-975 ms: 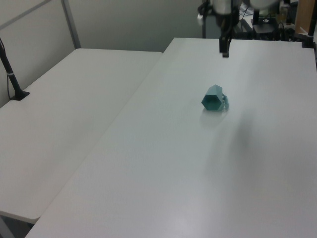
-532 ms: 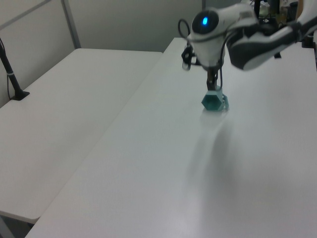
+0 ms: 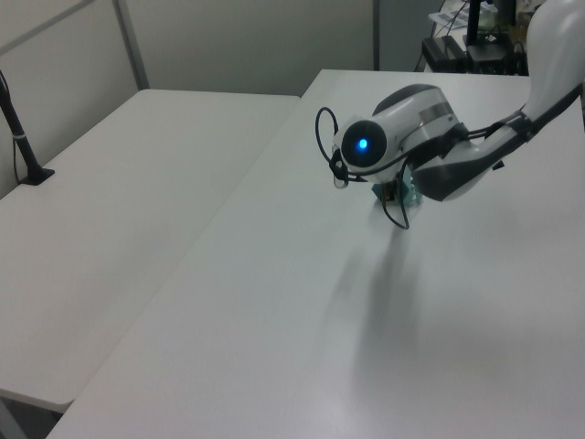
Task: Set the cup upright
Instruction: 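Lower the open gripper toward the base of the tipped teal cup, then close the gripper on the teal cup's base, then lift and rotate the held cup so its opening faces up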
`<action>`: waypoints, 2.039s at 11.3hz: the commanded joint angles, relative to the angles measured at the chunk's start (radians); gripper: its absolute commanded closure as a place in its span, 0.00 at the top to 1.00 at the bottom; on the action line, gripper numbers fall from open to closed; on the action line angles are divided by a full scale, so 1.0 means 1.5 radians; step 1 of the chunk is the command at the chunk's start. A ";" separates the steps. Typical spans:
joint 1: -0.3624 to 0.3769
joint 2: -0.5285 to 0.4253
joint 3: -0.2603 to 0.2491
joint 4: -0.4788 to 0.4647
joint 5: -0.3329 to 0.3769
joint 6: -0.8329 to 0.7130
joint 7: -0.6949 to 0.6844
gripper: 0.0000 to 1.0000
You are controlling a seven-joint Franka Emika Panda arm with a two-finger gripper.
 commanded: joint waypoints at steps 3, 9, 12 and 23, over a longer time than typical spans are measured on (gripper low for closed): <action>-0.016 0.033 -0.019 0.002 -0.042 -0.002 0.114 1.00; -0.032 0.033 -0.028 -0.007 -0.063 0.001 0.148 0.64; -0.033 0.035 -0.027 -0.009 -0.059 0.010 0.148 0.00; -0.036 -0.151 -0.023 -0.003 0.128 -0.007 0.030 0.00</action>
